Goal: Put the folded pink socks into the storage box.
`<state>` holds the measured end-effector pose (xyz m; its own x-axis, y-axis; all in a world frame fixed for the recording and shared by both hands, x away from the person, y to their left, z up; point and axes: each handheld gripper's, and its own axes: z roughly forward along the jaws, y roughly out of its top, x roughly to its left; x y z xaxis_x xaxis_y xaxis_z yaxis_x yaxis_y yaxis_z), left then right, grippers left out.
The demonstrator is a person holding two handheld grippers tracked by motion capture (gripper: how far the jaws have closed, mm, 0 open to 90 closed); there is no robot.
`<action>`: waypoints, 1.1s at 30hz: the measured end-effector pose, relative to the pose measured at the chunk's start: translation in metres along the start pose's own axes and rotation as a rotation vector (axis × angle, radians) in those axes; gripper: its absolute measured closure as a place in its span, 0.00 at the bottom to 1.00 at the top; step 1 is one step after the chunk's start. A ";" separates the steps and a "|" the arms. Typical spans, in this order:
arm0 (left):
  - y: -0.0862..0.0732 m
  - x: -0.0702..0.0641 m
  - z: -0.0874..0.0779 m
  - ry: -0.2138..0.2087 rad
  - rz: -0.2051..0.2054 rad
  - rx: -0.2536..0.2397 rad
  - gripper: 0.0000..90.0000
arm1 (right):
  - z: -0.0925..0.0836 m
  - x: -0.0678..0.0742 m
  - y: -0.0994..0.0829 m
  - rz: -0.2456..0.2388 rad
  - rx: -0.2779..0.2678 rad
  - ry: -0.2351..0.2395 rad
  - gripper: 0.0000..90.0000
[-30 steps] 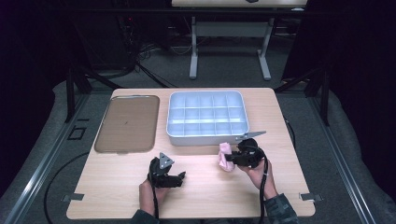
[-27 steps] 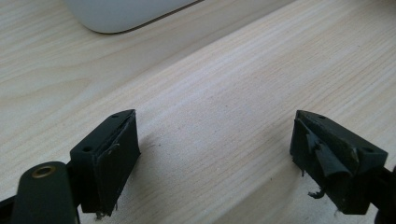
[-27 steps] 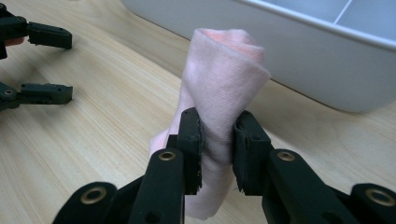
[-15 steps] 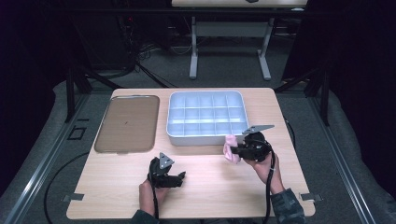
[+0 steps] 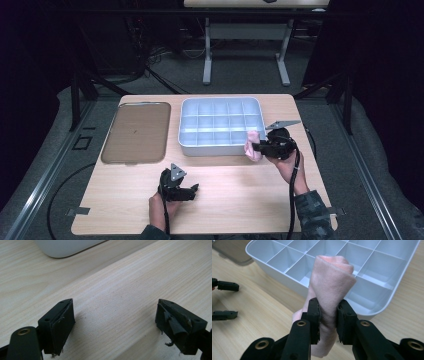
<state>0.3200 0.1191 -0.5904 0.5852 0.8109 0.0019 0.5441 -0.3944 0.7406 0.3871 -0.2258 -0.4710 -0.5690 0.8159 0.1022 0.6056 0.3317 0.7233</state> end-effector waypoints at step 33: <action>0.000 0.000 0.000 -0.001 -0.001 0.001 0.17 | 0.027 -0.041 0.030 -0.004 -0.066 -0.126 0.83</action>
<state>0.3204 0.1188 -0.5903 0.5855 0.8107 0.0002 0.5452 -0.3939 0.7400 0.4438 -0.2364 -0.4722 -0.4943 0.8692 0.0154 0.5632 0.3067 0.7673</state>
